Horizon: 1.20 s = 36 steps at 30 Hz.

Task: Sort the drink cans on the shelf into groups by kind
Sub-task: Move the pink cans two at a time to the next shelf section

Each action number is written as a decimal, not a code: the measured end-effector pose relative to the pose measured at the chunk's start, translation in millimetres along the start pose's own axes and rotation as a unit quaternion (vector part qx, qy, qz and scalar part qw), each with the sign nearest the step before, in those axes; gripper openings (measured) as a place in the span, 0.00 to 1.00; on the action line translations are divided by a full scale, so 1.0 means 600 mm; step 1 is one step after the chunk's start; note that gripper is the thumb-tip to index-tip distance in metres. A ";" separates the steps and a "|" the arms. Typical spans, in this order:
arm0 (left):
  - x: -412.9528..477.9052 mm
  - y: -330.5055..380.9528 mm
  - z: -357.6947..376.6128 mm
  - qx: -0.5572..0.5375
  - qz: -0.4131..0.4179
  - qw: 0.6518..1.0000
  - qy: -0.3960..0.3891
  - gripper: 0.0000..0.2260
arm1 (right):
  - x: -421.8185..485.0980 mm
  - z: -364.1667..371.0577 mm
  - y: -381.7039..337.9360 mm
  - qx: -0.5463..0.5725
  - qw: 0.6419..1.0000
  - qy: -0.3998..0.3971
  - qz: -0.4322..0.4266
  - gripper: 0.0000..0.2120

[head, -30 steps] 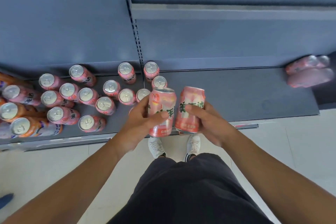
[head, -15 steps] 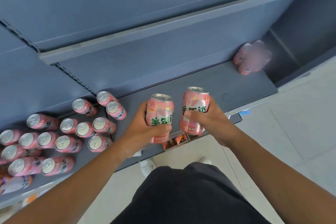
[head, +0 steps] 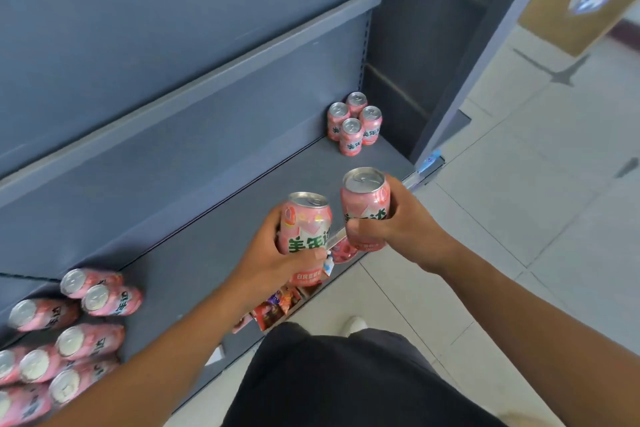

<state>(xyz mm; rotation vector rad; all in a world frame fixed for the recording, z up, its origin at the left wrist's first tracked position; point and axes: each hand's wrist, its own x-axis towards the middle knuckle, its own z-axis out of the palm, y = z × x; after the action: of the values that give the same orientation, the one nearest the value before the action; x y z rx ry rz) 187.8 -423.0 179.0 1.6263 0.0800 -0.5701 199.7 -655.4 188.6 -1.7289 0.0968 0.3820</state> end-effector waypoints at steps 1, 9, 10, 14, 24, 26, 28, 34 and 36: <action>0.013 0.006 0.009 0.010 0.007 1.000 -0.004 0.32 | 0.002 -0.015 0.003 -0.010 1.000 0.008 -0.006 0.30; 0.134 0.029 0.038 0.079 0.033 0.995 -0.058 0.30 | 0.063 -0.106 0.026 -0.082 0.996 0.041 -0.006 0.34; 0.151 0.029 0.039 0.090 0.035 0.994 -0.057 0.31 | 0.073 -0.113 0.028 -0.092 0.995 0.038 -0.005 0.35; 0.219 0.036 0.039 0.107 0.042 0.991 -0.071 0.33 | 0.116 -0.132 0.030 -0.115 0.993 0.026 0.003 0.37; 0.342 0.078 0.029 0.097 0.050 0.992 -0.062 0.32 | 0.236 -0.183 0.007 -0.064 0.996 0.061 0.020 0.37; 0.360 0.081 0.034 0.090 0.048 0.994 -0.046 0.32 | 0.262 -0.197 0.008 -0.066 0.996 0.051 0.018 0.37; 0.378 0.080 0.042 0.087 0.038 0.995 -0.030 0.32 | 0.287 -0.213 0.010 -0.066 0.997 0.031 0.021 0.37; 0.423 0.079 0.084 0.062 0.015 0.997 0.041 0.30 | 0.368 -0.268 0.032 -0.091 0.995 -0.026 0.028 0.37; 0.434 0.082 0.105 0.055 0.007 0.996 0.068 0.29 | 0.390 -0.285 0.037 -0.091 0.994 -0.046 0.037 0.37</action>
<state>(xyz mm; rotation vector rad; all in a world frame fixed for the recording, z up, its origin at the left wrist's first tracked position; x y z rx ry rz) 413.4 -562.2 116.7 1.7700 0.1402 -0.4585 447.6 -791.1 121.2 -1.8883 0.0605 0.5368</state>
